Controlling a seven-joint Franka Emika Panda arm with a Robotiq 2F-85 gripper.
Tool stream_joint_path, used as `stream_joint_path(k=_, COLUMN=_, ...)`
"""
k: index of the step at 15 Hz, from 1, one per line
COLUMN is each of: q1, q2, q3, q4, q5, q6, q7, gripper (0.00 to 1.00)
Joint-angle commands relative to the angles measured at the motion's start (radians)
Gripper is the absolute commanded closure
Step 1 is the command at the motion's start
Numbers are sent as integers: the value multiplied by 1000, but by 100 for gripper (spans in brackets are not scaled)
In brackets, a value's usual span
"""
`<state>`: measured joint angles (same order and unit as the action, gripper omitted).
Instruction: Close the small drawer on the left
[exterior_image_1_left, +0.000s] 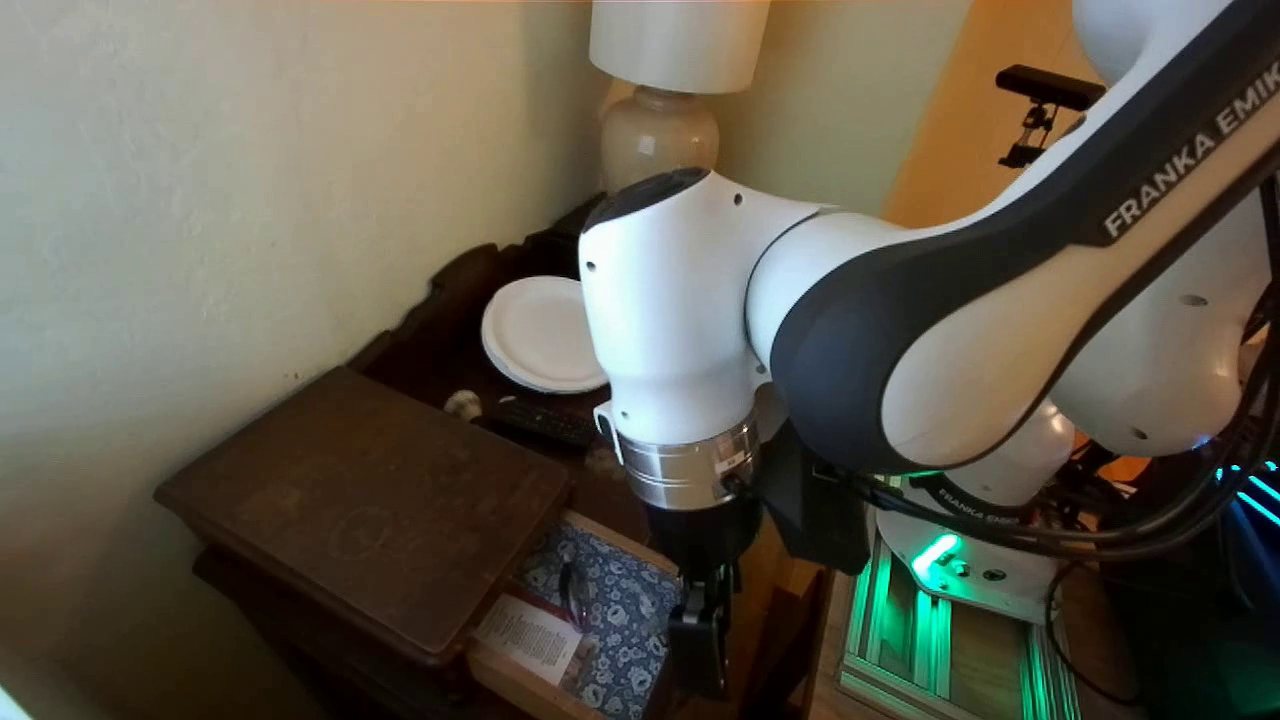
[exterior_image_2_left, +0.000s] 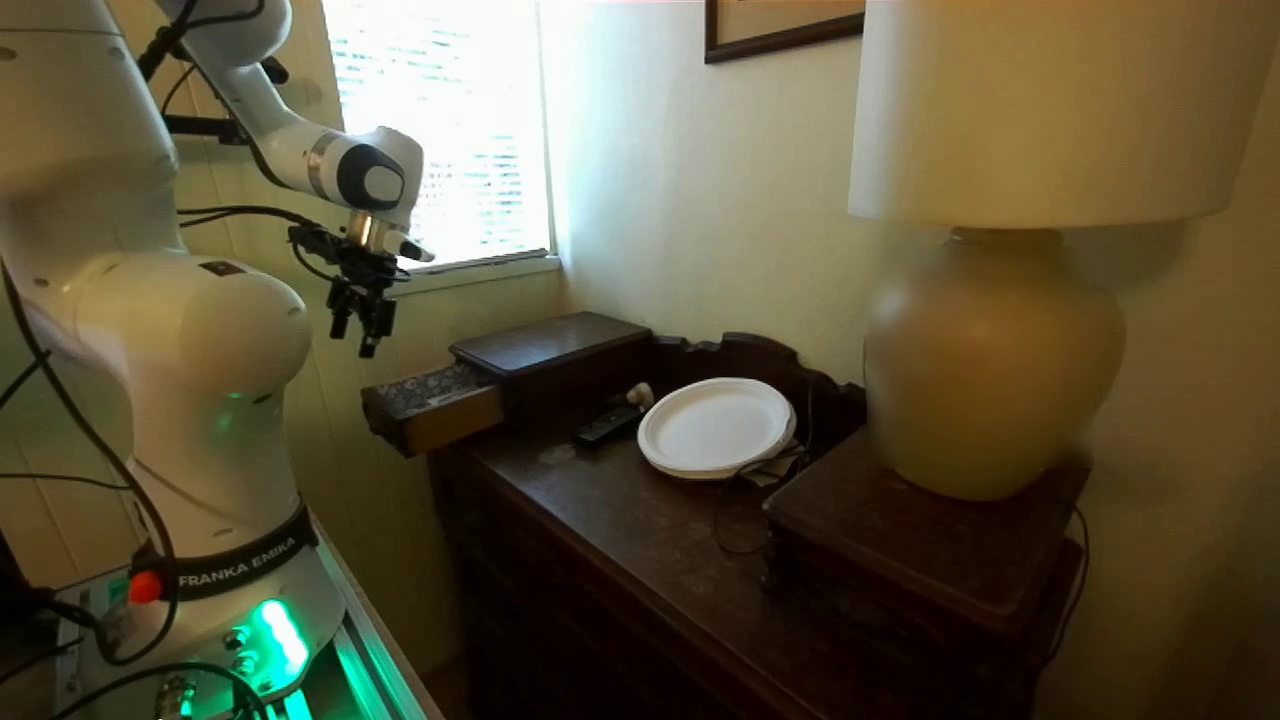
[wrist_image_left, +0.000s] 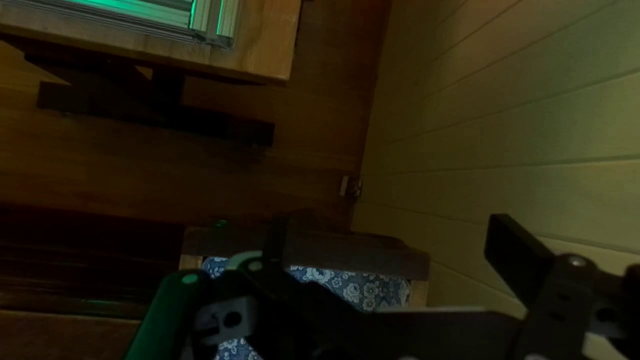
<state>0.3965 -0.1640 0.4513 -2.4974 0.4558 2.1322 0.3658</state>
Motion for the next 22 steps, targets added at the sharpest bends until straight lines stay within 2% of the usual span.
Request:
stream_joint_path(k=1, q1=8, q2=2, q3=-9, q4=-1, q5=-2, q6=1, q7=2, gripper=0)
stream_joint_path(k=4, q1=7, q2=15, q3=-8, q4=8, q5=-12, q6=1, q7=-2, gripper=0)
stream_joint_path(k=7, q1=10, q2=50, q3=12, q4=21, q5=-65, q6=-37, q7=72, gripper=0)
stream_joint_path(k=11, q1=31, q2=85, q3=28, q4=14, q5=-45, q6=-41, q7=95, gripper=0)
stream_joint_path(k=12, q1=37, q2=95, q3=32, q4=11, q5=-43, q6=-32, q7=107, gripper=19)
stream_joint_path(k=17, q1=61, q2=134, q3=41, q4=-3, q5=-30, q6=-2, q7=157, gripper=56)
stream_joint_path(k=22, q1=81, q2=163, q3=51, q4=-28, q5=-69, q6=105, q7=233, gripper=91)
